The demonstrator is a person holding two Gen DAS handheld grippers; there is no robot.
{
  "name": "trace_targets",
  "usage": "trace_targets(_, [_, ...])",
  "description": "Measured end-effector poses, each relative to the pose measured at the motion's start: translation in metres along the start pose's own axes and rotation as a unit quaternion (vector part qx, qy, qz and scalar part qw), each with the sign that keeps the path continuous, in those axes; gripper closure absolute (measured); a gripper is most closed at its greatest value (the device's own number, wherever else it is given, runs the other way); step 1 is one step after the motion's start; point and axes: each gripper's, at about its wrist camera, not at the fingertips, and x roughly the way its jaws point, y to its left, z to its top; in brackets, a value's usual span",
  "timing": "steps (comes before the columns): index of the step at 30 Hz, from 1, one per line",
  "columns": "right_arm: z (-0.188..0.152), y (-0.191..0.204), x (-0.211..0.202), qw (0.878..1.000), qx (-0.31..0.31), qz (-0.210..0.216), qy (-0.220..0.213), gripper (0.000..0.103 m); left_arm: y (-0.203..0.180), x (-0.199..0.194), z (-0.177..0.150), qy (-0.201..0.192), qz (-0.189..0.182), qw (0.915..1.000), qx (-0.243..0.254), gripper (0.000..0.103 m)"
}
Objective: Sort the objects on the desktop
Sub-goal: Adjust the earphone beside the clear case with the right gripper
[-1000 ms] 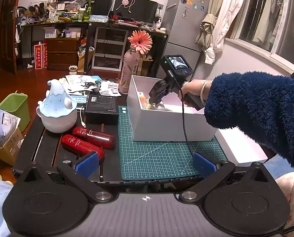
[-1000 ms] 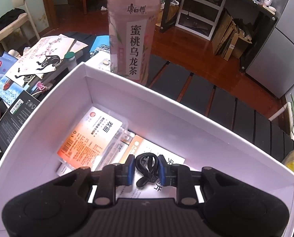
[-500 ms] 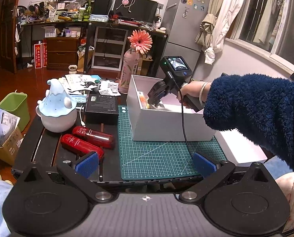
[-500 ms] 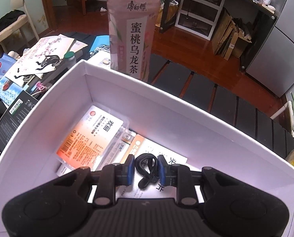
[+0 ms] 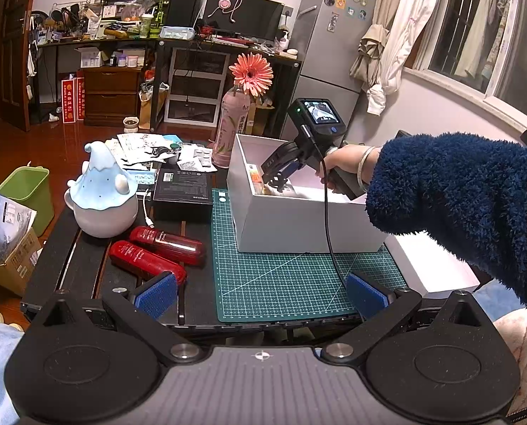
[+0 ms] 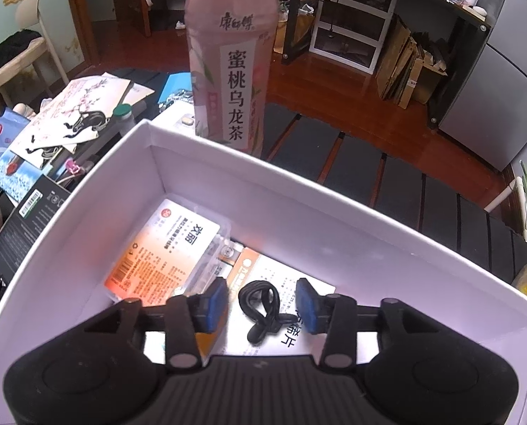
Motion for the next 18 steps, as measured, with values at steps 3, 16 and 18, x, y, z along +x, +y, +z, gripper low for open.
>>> trace_targets(3, [0.000, -0.002, -0.005, 1.000, 0.006, 0.002, -0.009, 0.055, 0.001, 0.001, 0.000, 0.000, 0.001, 1.0000, 0.000, 0.000])
trace_targets(16, [-0.010, -0.010, -0.020, 0.999, -0.004, 0.023, -0.023, 0.056, 0.000, 0.002, -0.001, -0.004, 0.004, 1.0000, 0.003, 0.000])
trace_targets(18, [-0.012, -0.008, -0.020, 0.999, -0.003, 0.023, -0.023, 0.067, 0.000, 0.003, -0.001, -0.004, 0.004, 1.0000, 0.004, 0.000])
